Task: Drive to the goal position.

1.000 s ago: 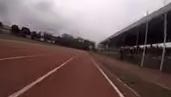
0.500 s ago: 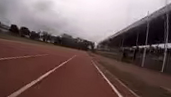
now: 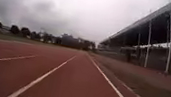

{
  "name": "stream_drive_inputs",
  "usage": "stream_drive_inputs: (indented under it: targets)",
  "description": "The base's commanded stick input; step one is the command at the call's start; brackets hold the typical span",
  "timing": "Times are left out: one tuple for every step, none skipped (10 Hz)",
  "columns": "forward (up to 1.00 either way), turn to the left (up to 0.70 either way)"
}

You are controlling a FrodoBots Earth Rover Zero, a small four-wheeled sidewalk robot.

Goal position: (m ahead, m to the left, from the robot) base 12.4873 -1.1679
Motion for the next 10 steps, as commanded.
stream_drive_inputs:
  targets:
    - [0.7, 0.0]
    - [0.7, 0.0]
    - [0.7, 0.0]
    - [0.7, 0.0]
    - [0.7, 0.0]
    - [0.7, 0.0]
    - [0.7, 0.0]
    - [0.7, 0.0]
    - [0.7, 0.0]
    - [0.7, 0.0]
